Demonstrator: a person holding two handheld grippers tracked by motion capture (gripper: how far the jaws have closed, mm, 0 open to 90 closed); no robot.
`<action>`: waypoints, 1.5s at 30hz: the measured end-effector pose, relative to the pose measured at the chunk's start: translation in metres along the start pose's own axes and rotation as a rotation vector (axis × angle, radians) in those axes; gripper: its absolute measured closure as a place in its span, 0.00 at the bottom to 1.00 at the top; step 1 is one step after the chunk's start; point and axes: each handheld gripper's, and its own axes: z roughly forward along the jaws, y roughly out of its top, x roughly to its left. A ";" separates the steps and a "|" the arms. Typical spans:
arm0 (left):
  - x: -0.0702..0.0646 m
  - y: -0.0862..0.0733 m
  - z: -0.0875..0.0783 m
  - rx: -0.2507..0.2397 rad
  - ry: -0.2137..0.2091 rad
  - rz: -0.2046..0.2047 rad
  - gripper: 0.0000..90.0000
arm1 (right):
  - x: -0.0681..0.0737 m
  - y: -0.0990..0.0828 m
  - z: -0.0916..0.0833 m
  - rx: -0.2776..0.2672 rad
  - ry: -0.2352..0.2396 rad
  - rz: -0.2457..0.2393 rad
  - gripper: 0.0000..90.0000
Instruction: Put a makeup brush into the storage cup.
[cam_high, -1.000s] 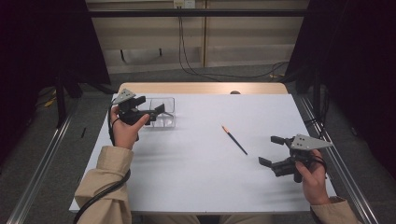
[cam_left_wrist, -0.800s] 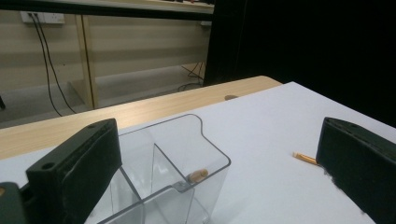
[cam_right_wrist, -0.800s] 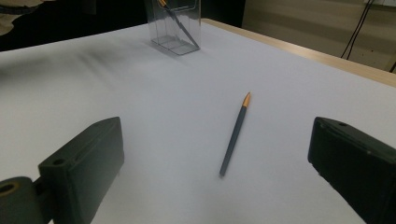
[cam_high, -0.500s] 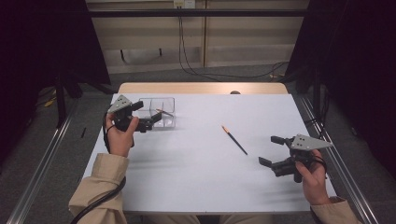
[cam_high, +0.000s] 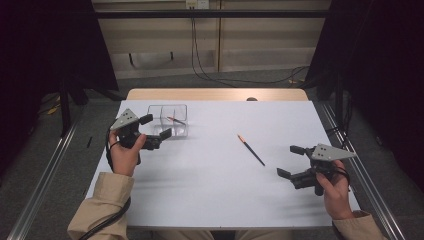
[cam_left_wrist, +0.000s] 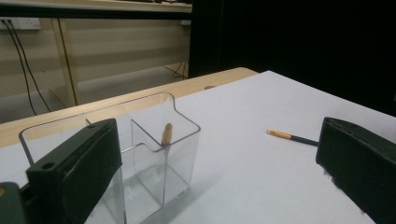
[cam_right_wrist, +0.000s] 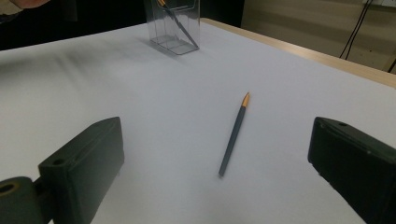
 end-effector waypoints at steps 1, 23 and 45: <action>-0.001 0.000 -0.001 0.003 -0.002 0.006 0.00 | 0.000 0.000 0.000 -0.001 -0.002 0.000 0.04; -0.001 -0.016 -0.039 -0.021 -0.006 0.000 0.00 | 0.002 0.001 0.001 -0.001 -0.003 -0.003 0.03; -0.003 -0.028 -0.058 -0.007 0.003 0.000 0.00 | 0.003 0.002 0.001 0.000 -0.002 -0.003 0.03</action>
